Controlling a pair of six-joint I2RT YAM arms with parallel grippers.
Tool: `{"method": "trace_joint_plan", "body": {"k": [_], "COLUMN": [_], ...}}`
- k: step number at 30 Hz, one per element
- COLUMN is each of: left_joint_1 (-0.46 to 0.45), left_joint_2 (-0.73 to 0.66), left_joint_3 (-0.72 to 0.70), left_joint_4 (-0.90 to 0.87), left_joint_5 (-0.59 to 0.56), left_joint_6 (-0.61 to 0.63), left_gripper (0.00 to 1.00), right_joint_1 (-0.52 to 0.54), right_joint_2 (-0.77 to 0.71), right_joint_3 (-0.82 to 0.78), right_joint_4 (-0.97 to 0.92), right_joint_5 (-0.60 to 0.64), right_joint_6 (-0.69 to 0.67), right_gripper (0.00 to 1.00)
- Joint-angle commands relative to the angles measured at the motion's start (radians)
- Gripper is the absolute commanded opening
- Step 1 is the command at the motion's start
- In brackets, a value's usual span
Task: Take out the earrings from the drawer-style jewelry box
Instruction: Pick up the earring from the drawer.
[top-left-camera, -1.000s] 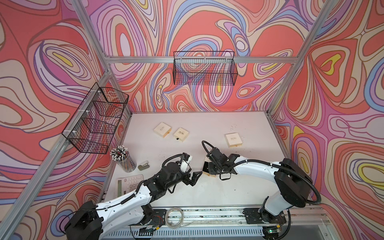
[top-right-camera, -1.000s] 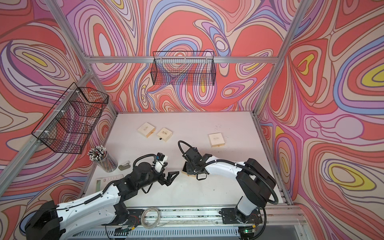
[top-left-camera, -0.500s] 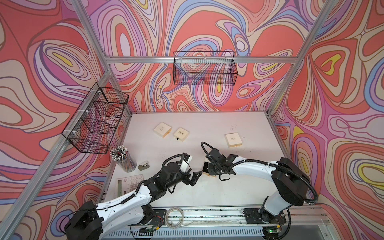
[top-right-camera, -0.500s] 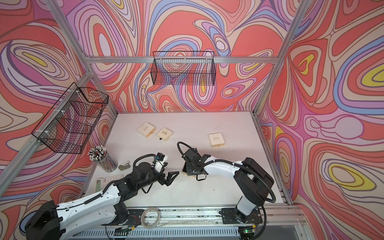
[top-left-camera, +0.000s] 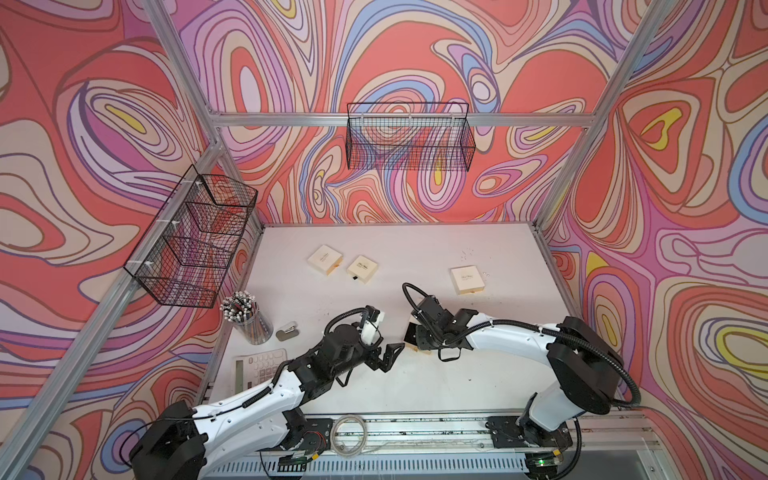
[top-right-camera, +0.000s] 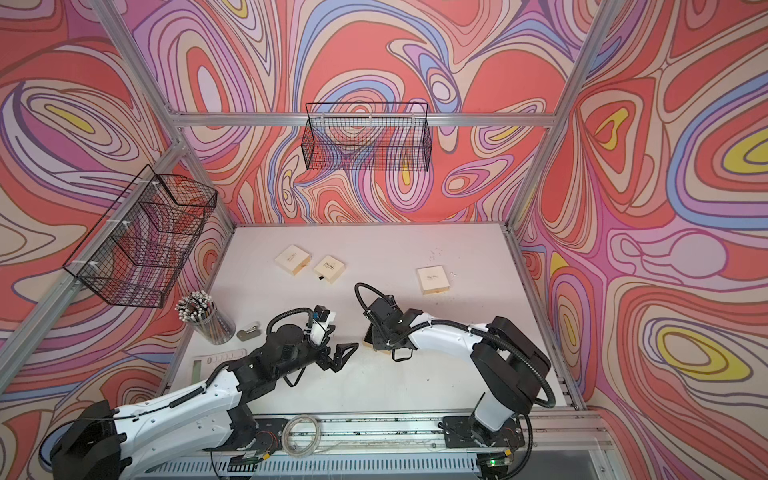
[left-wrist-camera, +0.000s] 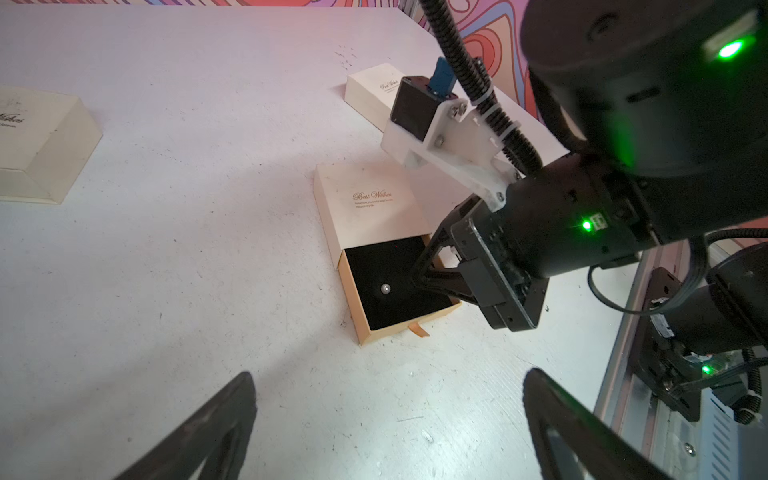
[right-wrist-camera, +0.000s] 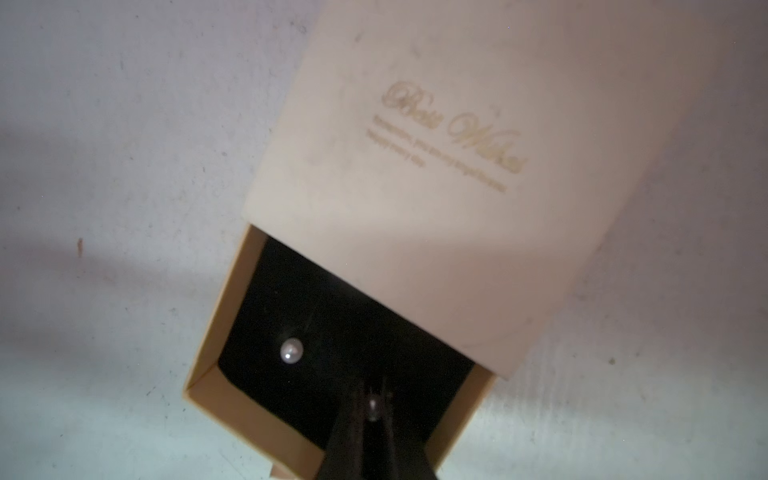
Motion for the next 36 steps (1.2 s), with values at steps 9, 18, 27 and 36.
{"method": "trace_joint_plan", "body": {"k": [9, 18, 27, 36], "left_joint_1": [0.000, 0.000, -0.001, -0.001], "left_joint_2": [0.005, 0.006, 0.007, 0.008], "left_joint_3": [0.028, 0.028, 0.028, 0.022], "left_joint_4": [0.004, 0.005, 0.009, 0.023], "left_joint_5": [0.001, 0.004, 0.006, 0.036], "left_joint_6": [-0.003, 0.000, -0.001, -0.001], "left_gripper": [1.00, 1.00, 1.00, 1.00], "right_joint_1": [0.006, 0.005, -0.025, -0.257], "right_joint_2": [-0.053, -0.066, -0.105, -0.187], "right_joint_3": [0.008, 0.063, 0.067, 0.041], "right_joint_4": [0.001, -0.019, -0.018, 0.005], "right_joint_5": [0.019, 0.039, 0.059, 0.007], "right_joint_6": [0.024, 0.010, 0.004, -0.061], "right_gripper": [0.07, 0.06, 0.06, 0.05]}}
